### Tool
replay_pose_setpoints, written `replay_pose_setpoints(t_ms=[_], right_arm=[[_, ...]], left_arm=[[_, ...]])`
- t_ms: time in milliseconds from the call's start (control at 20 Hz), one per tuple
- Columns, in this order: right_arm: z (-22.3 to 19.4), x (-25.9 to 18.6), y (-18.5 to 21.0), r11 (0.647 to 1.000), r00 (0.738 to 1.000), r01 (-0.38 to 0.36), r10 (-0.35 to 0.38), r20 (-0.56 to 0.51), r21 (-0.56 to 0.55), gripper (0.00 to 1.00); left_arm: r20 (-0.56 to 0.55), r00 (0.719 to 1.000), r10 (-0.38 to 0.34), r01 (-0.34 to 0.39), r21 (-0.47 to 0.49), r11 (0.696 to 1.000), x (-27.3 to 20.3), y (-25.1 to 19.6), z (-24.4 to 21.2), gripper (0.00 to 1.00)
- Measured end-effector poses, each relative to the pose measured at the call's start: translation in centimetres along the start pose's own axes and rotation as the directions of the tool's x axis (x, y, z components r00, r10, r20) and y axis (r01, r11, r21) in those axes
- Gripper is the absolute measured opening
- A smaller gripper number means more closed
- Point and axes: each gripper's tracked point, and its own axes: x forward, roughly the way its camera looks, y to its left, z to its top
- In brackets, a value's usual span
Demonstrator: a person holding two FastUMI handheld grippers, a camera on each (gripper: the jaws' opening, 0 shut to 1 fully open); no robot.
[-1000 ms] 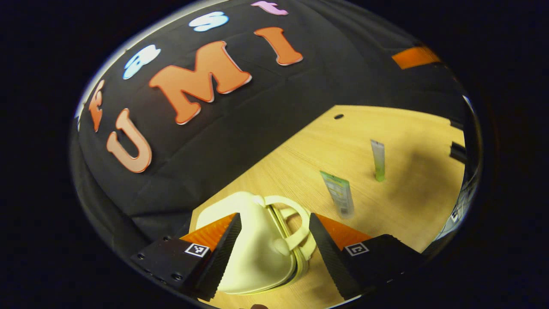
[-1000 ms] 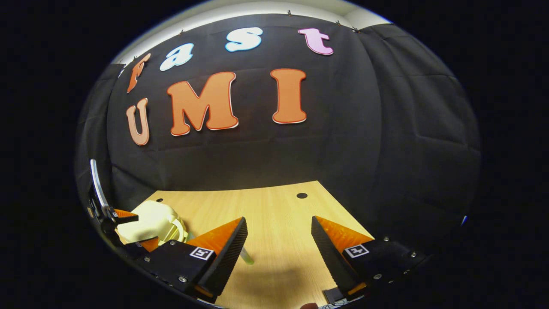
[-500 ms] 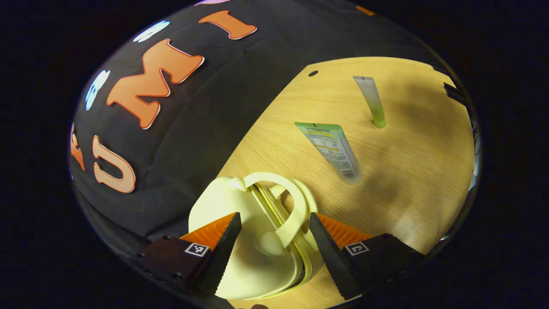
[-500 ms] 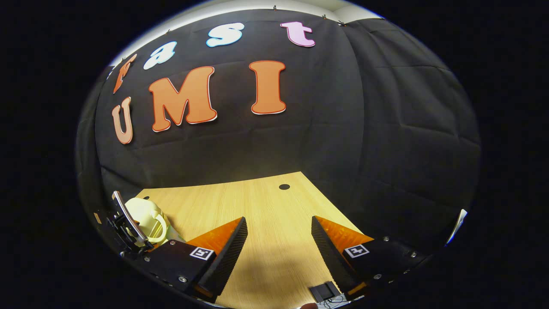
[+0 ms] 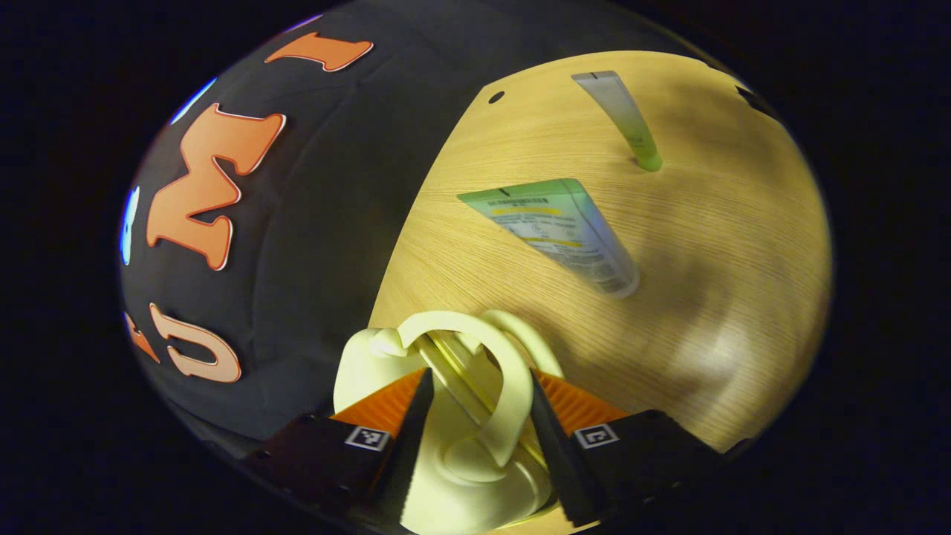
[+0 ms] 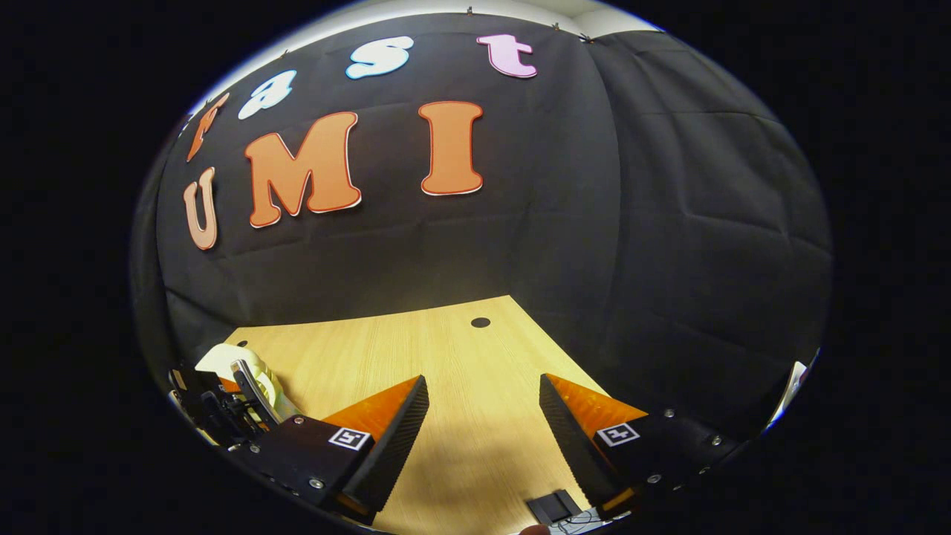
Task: First open the suitcase, pack the skin care products into it, and then close the suitcase.
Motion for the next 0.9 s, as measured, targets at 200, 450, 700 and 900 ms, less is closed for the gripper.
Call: replay_pose_setpoints(t_ms=[200, 450, 700, 900], right_arm=[[0.0, -0.1, -0.1, 1.0, 1.0, 0.0, 0.0, 0.0, -0.004, 0.95], [0.5, 0.2, 1.7, 0.999, 0.999, -0.031, 0.032, 0.014, -0.02, 0.95], [1.8, 0.1, 5.6, 0.997, 0.996, -0.068, 0.069, 0.048, -0.019, 0.95], [3.8, -0.1, 9.9, 0.993, 0.989, -0.121, 0.121, 0.082, -0.009, 0.95]], left_arm=[[-0.013, 0.999, -0.03, 0.03, 0.051, 0.998, 0.1, -1.2, 0.6, 0.21], [0.022, 0.993, -0.117, 0.119, -0.261, 0.958, -1.4, -0.3, 1.1, 0.1], [0.174, 0.959, -0.224, 0.284, -0.577, 0.766, -4.8, 2.7, 2.7, 0.1], [0.291, 0.943, -0.163, 0.329, -0.727, 0.603, -8.8, 9.0, 2.4, 0.1]])
